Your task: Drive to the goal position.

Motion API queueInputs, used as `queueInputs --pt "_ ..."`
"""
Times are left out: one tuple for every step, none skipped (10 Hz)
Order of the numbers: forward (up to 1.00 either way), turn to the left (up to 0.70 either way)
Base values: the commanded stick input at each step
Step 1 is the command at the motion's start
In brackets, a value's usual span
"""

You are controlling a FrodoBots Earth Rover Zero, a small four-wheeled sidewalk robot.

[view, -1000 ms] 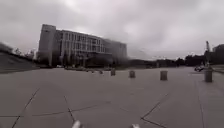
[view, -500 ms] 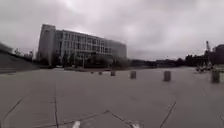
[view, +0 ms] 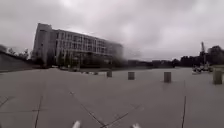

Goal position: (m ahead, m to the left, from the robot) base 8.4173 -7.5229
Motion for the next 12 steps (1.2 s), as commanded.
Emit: queueInputs --pt "0.7 -0.22" --pt "0.7 -0.25" --pt "0.7 -0.09" --pt "0.7 0.0" --pt "0.7 0.0" --pt "0.7 0.0" --pt "0.7 -0.04" --pt "0.7 -0.29" --pt "0.7 -0.34" --pt "0.7 -0.15" --pt "0.7 -0.05" --pt "0.7 0.0"
